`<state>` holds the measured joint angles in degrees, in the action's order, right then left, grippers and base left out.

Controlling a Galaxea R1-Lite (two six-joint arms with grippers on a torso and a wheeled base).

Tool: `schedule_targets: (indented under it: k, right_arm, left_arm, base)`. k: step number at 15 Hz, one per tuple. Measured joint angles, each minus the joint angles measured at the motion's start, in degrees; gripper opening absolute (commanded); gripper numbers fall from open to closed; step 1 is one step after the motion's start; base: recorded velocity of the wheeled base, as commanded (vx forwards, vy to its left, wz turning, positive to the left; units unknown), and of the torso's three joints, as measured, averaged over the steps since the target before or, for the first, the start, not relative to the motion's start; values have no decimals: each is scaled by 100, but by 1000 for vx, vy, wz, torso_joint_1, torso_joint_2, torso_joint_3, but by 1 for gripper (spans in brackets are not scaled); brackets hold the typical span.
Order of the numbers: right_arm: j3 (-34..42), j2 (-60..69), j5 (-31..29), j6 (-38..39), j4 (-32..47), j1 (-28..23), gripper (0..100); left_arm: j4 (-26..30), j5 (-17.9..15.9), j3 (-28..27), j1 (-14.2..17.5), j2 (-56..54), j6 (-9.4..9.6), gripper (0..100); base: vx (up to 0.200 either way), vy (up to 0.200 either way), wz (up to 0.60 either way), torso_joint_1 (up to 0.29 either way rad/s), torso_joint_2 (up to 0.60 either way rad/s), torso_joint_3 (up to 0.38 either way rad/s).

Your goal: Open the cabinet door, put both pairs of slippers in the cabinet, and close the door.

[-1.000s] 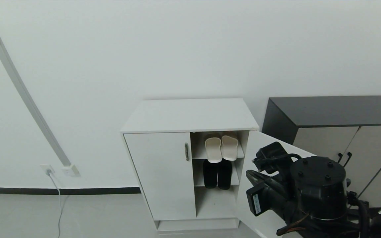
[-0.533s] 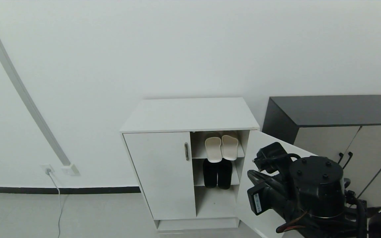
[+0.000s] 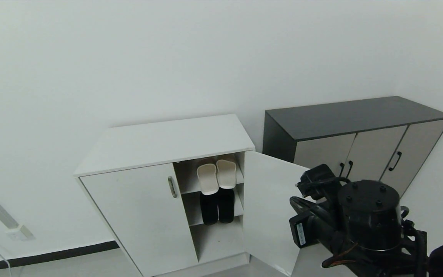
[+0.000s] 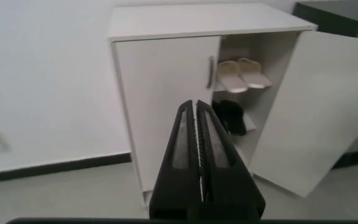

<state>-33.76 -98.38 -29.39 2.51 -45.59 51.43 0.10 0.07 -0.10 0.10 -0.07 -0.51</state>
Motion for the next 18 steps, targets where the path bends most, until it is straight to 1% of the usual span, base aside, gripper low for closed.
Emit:
schedule_targets:
  k: [3, 5, 6, 10, 12, 14, 18]
  right_arm:
    - [0, -7, -2, -6, -4, 7, 0]
    - [0, -10, 0, -6, 0, -22, 0]
    - [-11, -16, 2, -16, -11, -61, 0]
    - [-63, -193, 13, -85, -413, -402, 0]
    - [-351, -460, 62, -82, -529, -794, 0]
    - [-924, -801, 277, -84, -494, -1351, 0]
    - [-2247, -1502, 842, -68, 319, -2369, 0]
  left_arm:
    - [0, 2, -1, -7, 0, 0, 0]
    - [0, 2, -1, -2, 0, 0, 0]
    - [1, 0, 0, -10, 0, 9, 0]
    - [0, -15, -1, -5, 0, 18, 0]
    - [0, -15, 2, 0, 0, 20, 0]
    - [1, -17, 2, -10, 0, 20, 0]
    - [0, -17, 2, -7, 0, 20, 0]
  base:
    - [0, 0, 0, 0, 0, 0]
    - [-200, 0, 0, 5, 5, -2]
    - [0, 0, 0, 0, 0, 0]
    - [0, 0, 0, 0, 0, 0]
    - [0, 0, 0, 0, 0, 0]
    - [0, 0, 0, 0, 0, 0]
    - [0, 0, 0, 0, 0, 0]
